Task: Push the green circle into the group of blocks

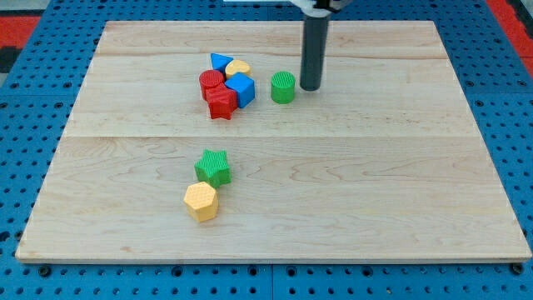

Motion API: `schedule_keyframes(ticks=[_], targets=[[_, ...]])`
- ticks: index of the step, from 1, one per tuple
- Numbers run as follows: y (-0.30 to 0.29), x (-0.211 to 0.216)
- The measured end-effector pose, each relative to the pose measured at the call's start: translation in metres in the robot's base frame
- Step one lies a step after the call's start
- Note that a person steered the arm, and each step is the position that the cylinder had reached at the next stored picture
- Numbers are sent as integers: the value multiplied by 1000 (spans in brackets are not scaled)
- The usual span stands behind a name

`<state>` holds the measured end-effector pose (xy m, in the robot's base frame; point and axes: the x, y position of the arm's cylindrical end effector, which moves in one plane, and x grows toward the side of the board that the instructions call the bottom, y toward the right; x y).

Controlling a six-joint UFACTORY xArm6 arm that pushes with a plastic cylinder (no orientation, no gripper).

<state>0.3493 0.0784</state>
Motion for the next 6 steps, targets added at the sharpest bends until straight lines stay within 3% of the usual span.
schedule_keyframes(ticks=[3, 4, 5, 6], targets=[[-67, 0], [7, 5], [38, 84], [28, 192]])
